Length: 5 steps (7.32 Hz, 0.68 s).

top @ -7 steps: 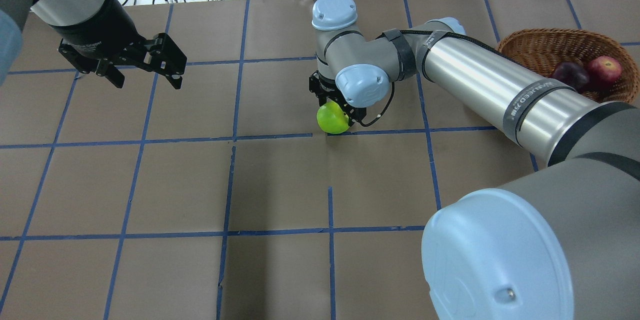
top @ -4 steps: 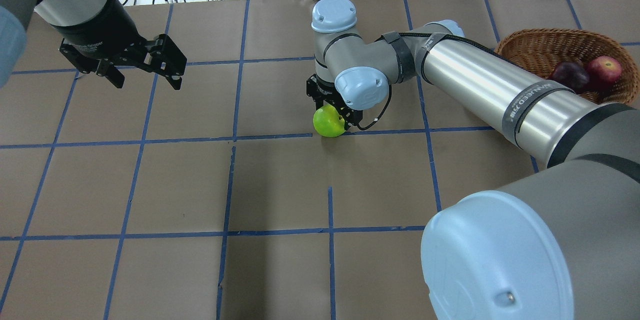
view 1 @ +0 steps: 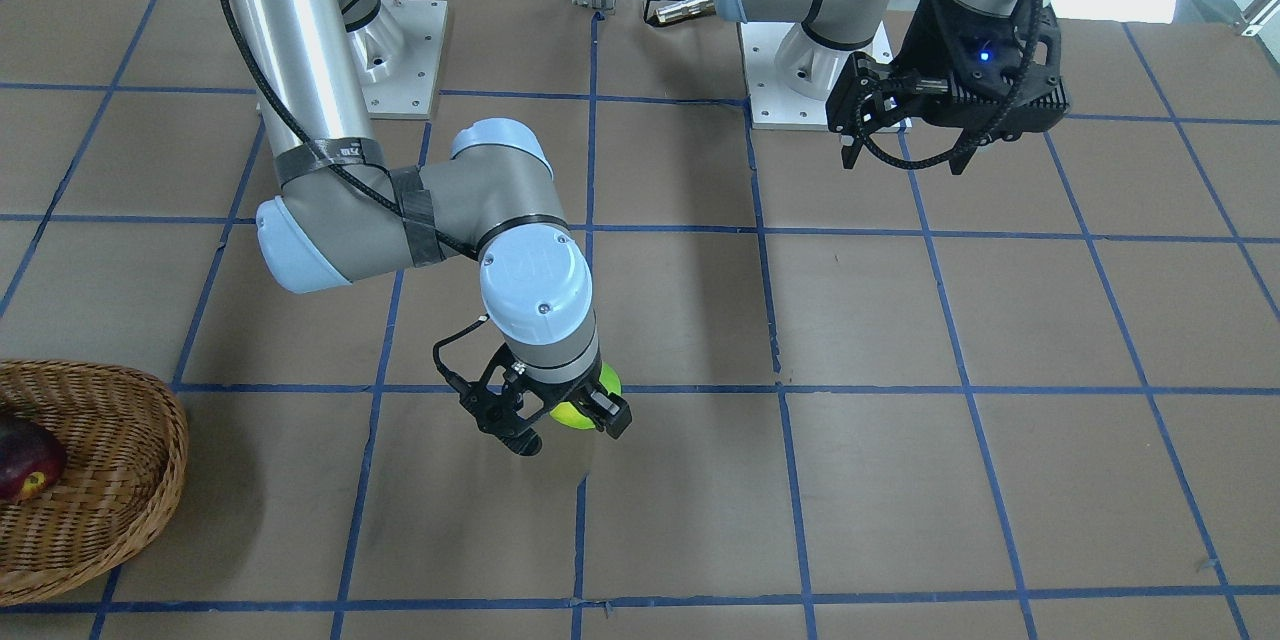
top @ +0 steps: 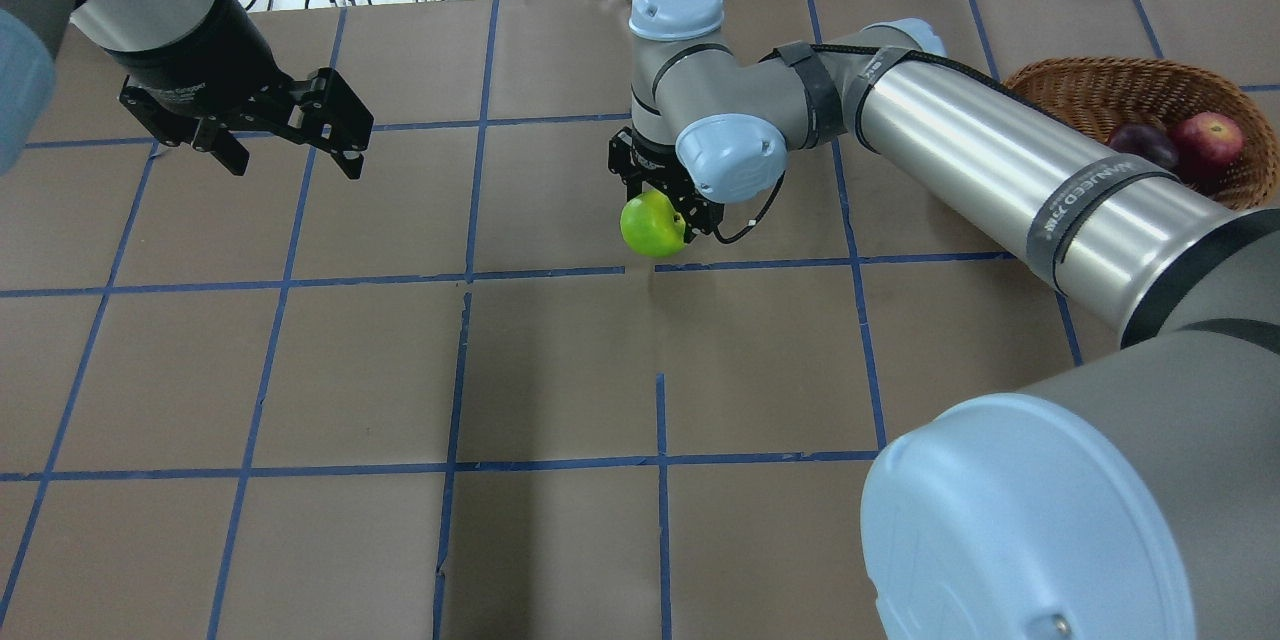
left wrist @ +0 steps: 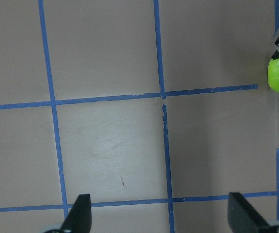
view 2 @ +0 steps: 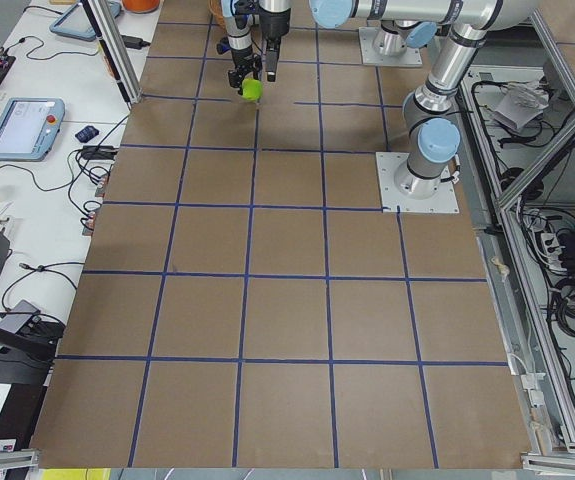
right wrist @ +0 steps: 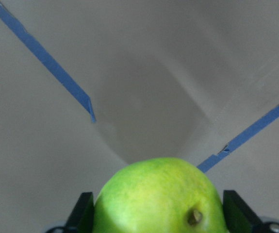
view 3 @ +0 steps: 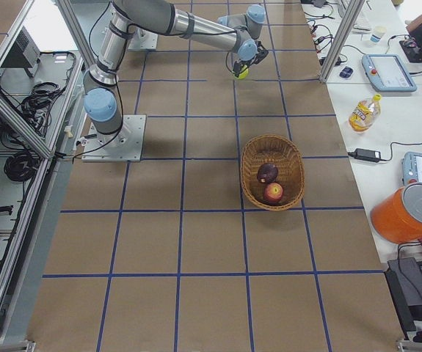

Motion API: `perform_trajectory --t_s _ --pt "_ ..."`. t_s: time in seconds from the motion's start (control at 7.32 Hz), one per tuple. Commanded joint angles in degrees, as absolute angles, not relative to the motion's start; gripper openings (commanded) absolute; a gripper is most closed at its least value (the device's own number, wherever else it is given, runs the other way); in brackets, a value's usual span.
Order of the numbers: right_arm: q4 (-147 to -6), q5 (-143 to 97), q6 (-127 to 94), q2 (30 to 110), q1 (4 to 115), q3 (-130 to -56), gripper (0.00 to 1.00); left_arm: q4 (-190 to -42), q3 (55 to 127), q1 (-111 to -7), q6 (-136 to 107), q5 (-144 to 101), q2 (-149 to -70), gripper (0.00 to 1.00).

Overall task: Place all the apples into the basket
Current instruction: 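Lower the right gripper onto the green apple, grasp and lift it, then carry the green apple into the basket and open the right gripper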

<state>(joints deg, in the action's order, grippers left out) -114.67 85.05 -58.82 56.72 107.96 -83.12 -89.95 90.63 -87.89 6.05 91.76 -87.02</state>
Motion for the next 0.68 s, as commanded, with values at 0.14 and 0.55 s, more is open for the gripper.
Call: perform_trajectory --t_s 0.14,0.55 --pt "-107.6 85.0 -46.9 63.7 96.0 -80.2 0.00 -89.8 90.7 -87.9 6.0 91.8 -86.7 1.00" --pt "-102.1 88.4 -16.6 65.9 78.7 -80.2 0.00 -89.9 90.8 -87.9 4.8 91.1 -86.4 1.00"
